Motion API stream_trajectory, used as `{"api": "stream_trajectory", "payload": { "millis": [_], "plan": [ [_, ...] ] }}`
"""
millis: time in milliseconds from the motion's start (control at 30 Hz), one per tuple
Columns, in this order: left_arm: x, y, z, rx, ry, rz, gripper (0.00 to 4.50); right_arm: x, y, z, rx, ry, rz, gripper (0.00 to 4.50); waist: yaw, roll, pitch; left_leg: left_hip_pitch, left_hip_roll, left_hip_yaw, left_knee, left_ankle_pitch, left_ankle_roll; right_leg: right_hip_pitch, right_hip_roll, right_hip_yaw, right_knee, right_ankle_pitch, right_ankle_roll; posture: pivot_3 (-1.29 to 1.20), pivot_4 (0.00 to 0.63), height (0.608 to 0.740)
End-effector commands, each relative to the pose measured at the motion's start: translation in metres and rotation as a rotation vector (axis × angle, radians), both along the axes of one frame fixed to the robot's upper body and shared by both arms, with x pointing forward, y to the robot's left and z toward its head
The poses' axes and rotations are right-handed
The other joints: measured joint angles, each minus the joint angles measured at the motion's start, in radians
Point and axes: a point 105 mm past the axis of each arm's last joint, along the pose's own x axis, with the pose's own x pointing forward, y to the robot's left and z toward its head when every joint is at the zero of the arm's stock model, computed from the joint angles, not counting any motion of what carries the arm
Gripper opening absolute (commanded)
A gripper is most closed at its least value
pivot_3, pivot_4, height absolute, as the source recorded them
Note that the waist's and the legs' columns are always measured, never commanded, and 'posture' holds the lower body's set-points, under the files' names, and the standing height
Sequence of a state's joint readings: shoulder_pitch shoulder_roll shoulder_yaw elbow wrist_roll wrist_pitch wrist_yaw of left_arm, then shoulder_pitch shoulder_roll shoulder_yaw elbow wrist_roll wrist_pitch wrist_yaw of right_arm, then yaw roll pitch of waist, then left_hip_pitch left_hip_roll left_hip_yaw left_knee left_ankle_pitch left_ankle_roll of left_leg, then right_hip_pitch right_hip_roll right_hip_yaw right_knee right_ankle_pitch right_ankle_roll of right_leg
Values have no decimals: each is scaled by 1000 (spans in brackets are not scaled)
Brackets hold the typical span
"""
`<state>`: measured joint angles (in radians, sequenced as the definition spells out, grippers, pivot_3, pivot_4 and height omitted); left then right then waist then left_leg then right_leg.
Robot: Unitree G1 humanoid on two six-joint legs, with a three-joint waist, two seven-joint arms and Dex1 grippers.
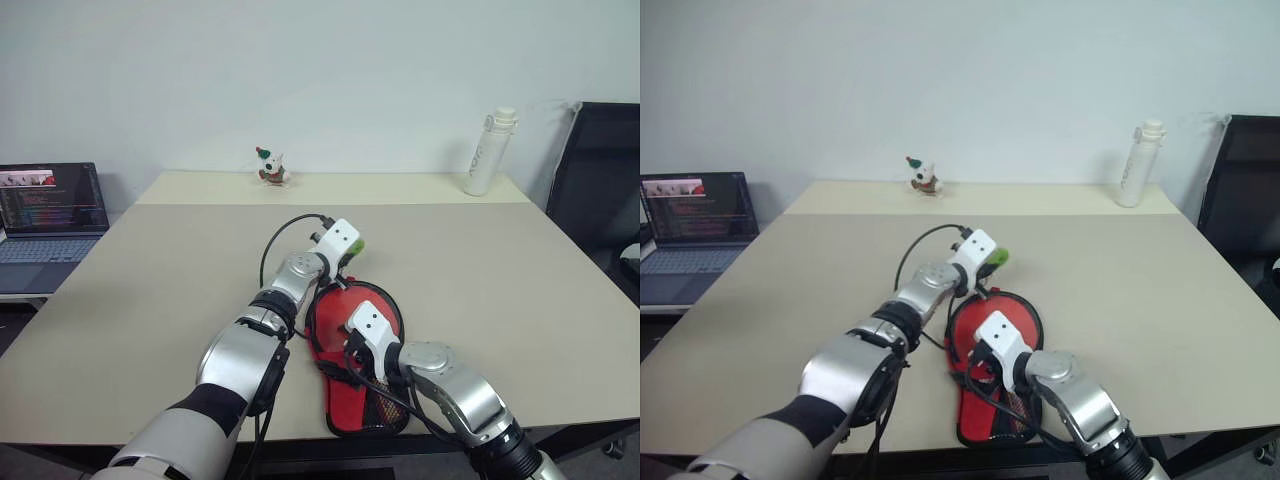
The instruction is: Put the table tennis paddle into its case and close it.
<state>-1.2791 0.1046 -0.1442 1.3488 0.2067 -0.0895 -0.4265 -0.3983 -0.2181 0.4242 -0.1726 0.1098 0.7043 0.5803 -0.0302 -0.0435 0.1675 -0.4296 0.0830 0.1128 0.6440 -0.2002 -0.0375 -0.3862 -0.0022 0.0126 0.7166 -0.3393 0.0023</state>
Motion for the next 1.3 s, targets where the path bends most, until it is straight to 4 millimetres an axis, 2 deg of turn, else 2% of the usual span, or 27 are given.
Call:
{"api": "stream_trajectory", "payload": {
  "millis": [33,267,400,533,633,800,933,1167,1300],
  "plan": [
    [-3,-28,29,8,-100,-84,24,-24,-4,-56,-107,225,-8,4500,0,0,0,0,0,0,0,0,0,0,0,0,0,0,0,0,150,740],
    [-17,-61,24,3,-87,-196,24,-22,-3,-57,-104,222,-17,4500,0,0,-2,1,0,-1,0,0,0,1,0,0,0,0,0,0,150,740],
    [-23,-70,20,-5,-67,-240,24,-19,-3,-55,-103,215,-19,4500,-1,0,-2,1,0,-1,0,0,0,1,0,0,0,0,0,0,150,740],
    [-29,-70,9,-20,27,-297,24,-14,-2,-53,-99,203,-27,4500,-3,0,-3,3,0,-1,0,0,0,2,0,0,0,0,0,0,150,740],
    [-26,-60,8,-23,30,-282,912,-10,0,-48,-87,195,-38,4500,-3,0,-3,4,0,-1,-1,0,0,3,0,0,0,-1,1,0,150,740],
    [-21,-38,14,27,-37,-289,2725,-3,2,-40,-69,178,-44,4500,-8,1,-3,5,0,-1,-1,-1,1,5,0,0,0,0,1,0,150,740],
    [-15,-6,17,29,-40,-267,2725,1,5,-29,-49,158,-37,4500,-11,1,-3,6,1,0,-1,0,1,5,0,0,0,0,1,0,150,740],
    [-7,49,34,-58,-70,-180,2725,1,5,1,25,151,8,4500,-7,1,-3,6,1,-1,-1,-1,1,6,-1,0,0,0,0,0,150,740],
    [-10,73,45,-207,-44,-172,2725,-6,1,32,104,153,53,4500,-2,1,-3,4,1,0,-1,-1,1,4,-1,0,-2,0,0,0,150,740]
  ]
}}
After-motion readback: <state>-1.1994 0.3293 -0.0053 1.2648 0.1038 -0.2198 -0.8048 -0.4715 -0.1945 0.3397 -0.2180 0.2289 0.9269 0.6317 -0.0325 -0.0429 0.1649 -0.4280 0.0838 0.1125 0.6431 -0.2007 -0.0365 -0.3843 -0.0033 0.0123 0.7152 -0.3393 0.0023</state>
